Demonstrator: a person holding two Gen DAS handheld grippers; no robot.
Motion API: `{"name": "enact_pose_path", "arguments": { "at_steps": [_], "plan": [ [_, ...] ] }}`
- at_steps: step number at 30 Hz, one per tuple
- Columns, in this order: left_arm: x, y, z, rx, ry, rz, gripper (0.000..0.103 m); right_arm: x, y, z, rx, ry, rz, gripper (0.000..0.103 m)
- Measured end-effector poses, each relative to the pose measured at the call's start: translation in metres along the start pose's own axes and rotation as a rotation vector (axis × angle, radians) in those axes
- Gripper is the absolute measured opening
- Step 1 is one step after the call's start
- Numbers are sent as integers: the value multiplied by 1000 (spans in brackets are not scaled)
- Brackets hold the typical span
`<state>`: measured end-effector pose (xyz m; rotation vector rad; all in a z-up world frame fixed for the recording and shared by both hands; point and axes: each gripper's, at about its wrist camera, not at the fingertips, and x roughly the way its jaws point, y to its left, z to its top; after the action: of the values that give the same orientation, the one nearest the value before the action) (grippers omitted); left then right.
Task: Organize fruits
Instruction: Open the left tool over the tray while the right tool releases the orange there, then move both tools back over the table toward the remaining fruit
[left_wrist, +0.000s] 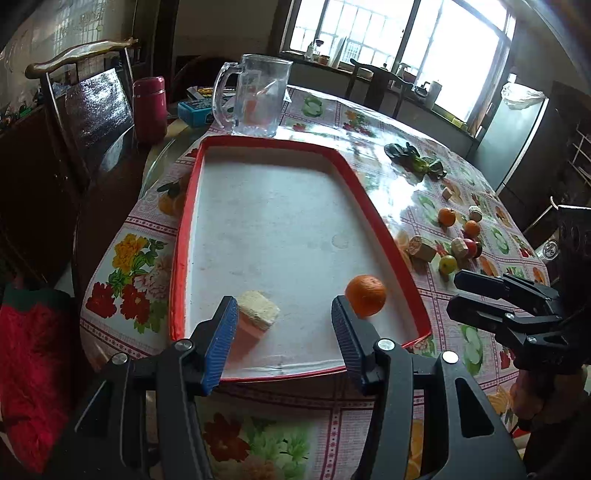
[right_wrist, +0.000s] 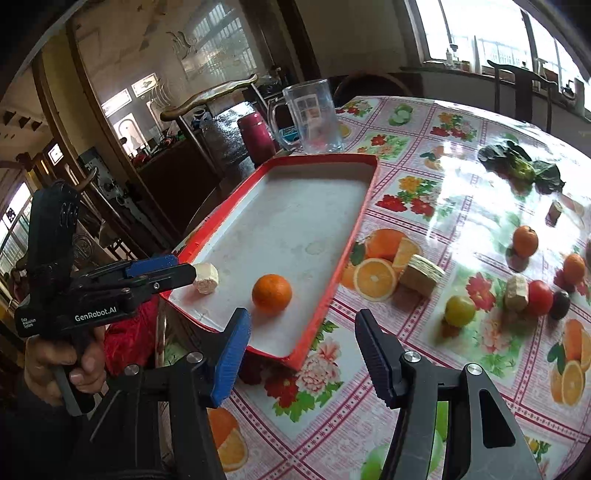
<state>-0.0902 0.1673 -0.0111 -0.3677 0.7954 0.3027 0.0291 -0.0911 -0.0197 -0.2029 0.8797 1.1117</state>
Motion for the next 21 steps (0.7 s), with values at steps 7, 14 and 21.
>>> {"name": "enact_pose_path", "arguments": {
  "at_steps": [7, 14, 21],
  "plan": [
    [-3, -42, 7, 72, -18, -58, 51, -41, -42, -22, 98, -45, -44, 60],
    [2, -87, 10, 145, -7, -110, 51, -70, -77, -45, 174, -72, -107, 60],
    [11, -124, 10, 191, 16, -168, 54, -103, -108, -72, 248, -100, -183, 60]
  ]
}}
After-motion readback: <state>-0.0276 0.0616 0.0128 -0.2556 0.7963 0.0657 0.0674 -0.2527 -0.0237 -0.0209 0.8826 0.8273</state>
